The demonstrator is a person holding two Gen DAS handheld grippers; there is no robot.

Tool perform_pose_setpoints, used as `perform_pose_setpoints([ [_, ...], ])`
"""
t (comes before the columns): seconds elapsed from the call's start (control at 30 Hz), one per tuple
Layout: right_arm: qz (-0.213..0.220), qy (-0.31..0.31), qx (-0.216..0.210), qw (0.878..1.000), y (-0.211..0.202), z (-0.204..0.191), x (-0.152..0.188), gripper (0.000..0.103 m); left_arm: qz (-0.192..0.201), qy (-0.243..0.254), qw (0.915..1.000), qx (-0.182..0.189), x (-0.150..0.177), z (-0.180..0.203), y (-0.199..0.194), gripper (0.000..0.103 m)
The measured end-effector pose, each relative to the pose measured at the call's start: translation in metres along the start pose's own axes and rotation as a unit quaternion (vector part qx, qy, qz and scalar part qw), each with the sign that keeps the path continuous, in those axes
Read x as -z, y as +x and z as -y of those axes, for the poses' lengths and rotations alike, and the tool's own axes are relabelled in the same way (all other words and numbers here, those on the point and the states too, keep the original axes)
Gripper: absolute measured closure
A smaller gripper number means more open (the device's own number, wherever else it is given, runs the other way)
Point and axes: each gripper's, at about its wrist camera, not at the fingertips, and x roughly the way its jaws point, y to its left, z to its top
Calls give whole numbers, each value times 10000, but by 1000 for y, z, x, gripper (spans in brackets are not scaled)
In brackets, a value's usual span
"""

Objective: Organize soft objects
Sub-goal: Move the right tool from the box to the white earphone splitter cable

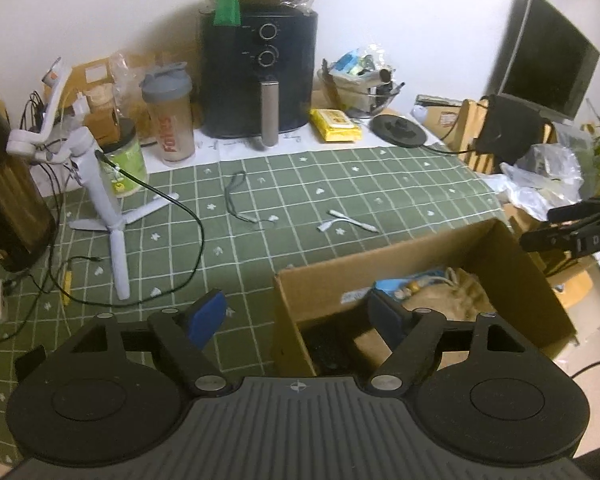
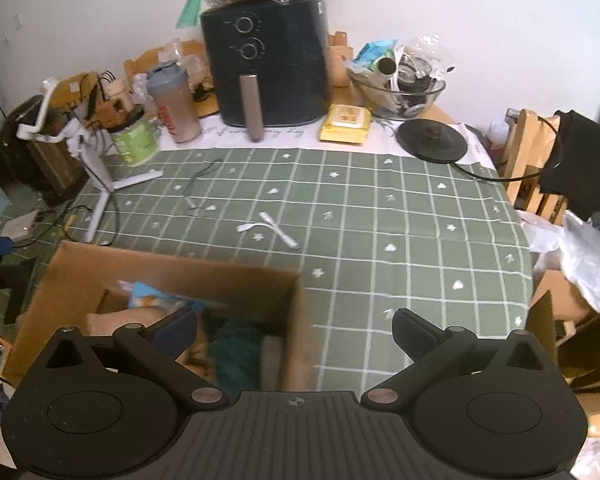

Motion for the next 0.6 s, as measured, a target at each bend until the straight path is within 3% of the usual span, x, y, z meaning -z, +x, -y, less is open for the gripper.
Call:
perform_pose_setpoints([
  [0.23,-262,-495,23,9984,23,12,-22,0,5,-35,9998,-210,-9,-4,9,25],
  [0.6,-422,-728,-568,9948,69,36,-62,0,-136,-418,9982,-418,-20,-10,20,25],
])
